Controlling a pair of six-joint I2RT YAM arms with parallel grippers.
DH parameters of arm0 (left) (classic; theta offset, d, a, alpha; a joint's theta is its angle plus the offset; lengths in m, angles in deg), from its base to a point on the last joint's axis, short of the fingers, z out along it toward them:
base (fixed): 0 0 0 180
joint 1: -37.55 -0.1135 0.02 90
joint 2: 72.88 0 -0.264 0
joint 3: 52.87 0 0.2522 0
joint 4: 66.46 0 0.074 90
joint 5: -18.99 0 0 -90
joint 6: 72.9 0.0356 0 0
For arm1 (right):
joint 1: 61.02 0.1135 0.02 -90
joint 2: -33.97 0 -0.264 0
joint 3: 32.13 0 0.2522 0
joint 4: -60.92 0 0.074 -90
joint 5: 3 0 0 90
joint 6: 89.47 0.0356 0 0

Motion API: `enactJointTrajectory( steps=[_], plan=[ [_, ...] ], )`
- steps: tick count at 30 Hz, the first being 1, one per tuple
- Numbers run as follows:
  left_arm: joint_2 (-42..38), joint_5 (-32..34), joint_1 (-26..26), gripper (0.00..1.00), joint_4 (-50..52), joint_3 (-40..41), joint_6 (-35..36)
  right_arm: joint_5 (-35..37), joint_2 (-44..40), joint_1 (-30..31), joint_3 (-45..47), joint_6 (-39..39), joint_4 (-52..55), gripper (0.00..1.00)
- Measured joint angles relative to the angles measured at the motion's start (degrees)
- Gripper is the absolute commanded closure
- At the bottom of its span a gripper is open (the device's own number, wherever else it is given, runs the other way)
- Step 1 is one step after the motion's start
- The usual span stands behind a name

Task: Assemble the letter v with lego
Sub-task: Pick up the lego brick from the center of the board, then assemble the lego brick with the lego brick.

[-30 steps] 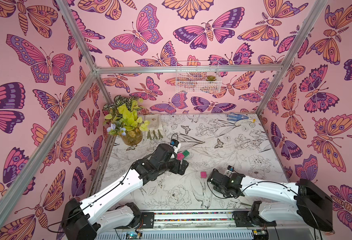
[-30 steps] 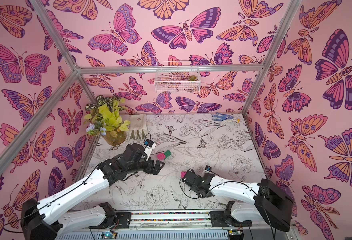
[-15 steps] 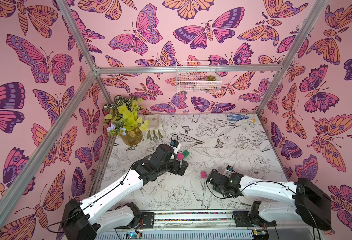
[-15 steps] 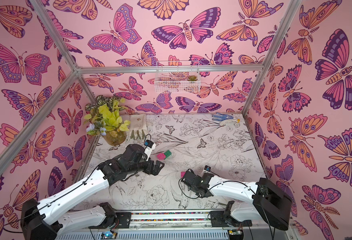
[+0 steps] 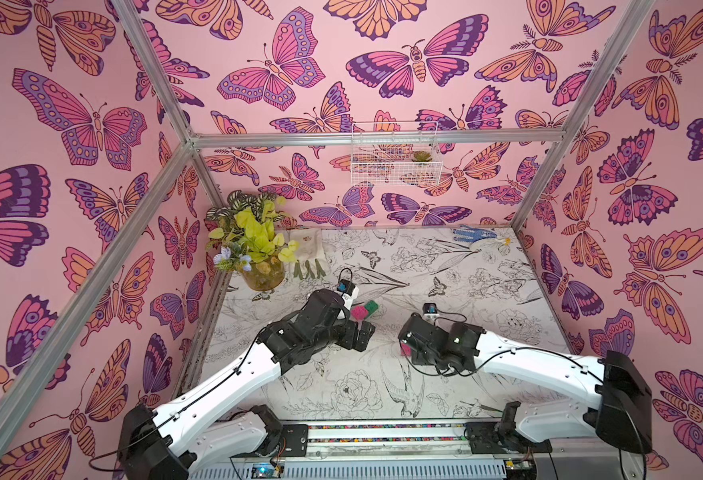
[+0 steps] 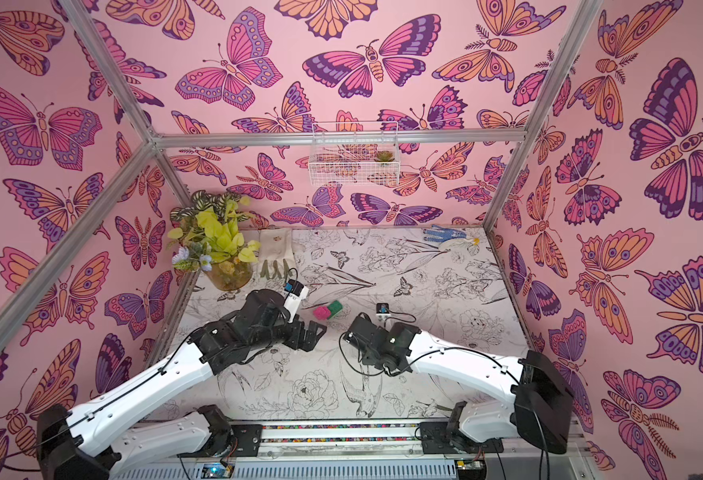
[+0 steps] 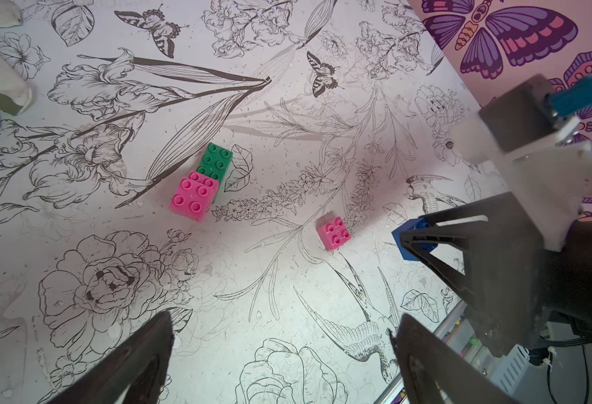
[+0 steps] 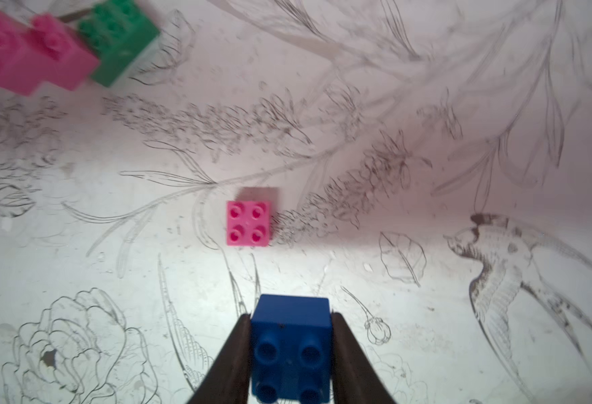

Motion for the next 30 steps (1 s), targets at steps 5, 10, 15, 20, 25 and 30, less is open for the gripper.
enactJointTrajectory(
  steps=[5,10,15,20,25,30],
  plan=[
    [-1.20,1.60,0.00,0.00,0.46,0.00,-0.02,-0.46,7.87,-1.09,-6.36,-13.38,4.17,0.78],
    [-5.70,4.39,-0.17,0.00,1.66,0.00,-0.02,-2.69,10.67,-4.76,-6.38,-22.88,5.70,0.78],
    [-9.29,5.95,-0.94,0.00,2.14,0.02,-0.07,-6.21,9.77,-9.42,-4.96,-29.14,4.90,0.78],
    [-7.63,5.90,-1.18,0.00,2.62,-0.02,-0.48,-8.28,12.63,-10.64,-4.50,-31.26,4.26,0.80],
    [-6.12,5.88,-1.18,0.00,3.32,-0.02,-1.09,-10.34,16.94,-10.64,-3.17,-32.04,1.77,0.80],
    [-6.14,5.88,-1.18,0.00,3.69,-0.02,-1.40,-12.09,17.51,-10.67,-2.93,-32.13,0.02,0.80]
  ],
)
